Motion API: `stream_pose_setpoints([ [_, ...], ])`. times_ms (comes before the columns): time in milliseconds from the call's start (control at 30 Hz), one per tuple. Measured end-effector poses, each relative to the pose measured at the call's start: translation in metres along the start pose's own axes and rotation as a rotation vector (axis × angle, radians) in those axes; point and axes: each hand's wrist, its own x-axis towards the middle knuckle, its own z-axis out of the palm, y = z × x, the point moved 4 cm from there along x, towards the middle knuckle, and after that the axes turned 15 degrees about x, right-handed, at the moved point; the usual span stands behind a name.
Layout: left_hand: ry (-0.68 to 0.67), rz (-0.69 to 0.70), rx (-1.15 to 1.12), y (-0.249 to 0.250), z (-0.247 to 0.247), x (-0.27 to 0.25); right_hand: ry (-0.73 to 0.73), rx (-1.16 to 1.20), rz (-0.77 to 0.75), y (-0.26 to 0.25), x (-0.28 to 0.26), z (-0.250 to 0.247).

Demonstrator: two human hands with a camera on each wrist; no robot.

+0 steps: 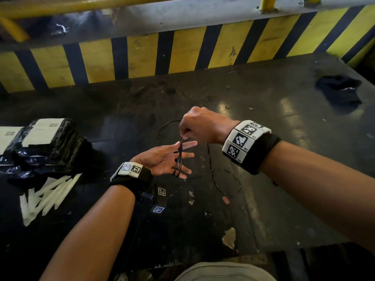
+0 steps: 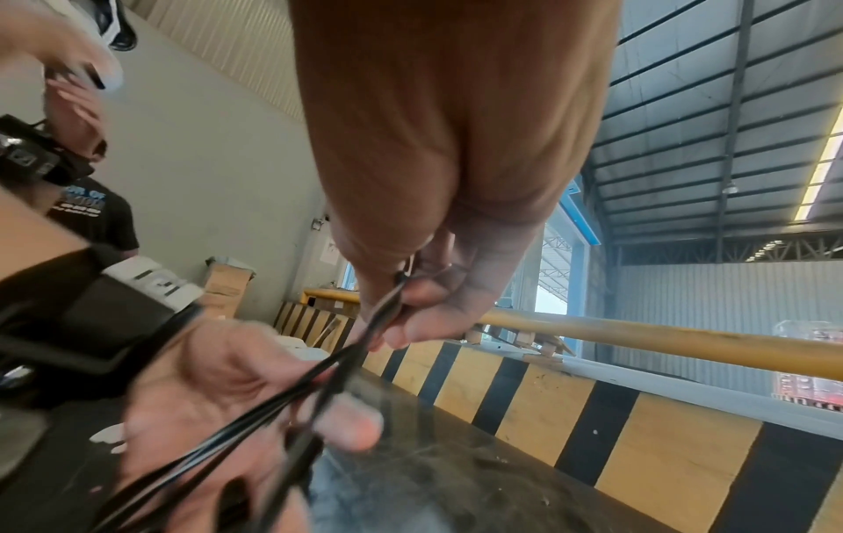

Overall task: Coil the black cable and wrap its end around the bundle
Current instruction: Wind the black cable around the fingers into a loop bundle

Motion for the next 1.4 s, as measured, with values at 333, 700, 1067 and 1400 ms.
stream_pose_setpoints([
  [333, 0.210, 0.110, -0.160, -0.020, -0.036, -0.022, -0.141, 0.131, -0.109, -0.019, -0.011, 0.008],
  [700, 0.250, -0.001, -0.033, -0.019, -0.051, -0.035, -0.236, 0.093, -0.033, -0.024, -0.022, 0.043],
  [1067, -0.001, -0.001, -0.013, -0.016, 0.015, -0.013, 0.132, -0.025, 0.060, 0.014, 0.002, 0.010],
  [1400, -0.253, 0.181, -0.077, 0.014, 0.041, -0.023, 0.234, 0.460, 0.092, 0.076, -0.020, 0.049],
])
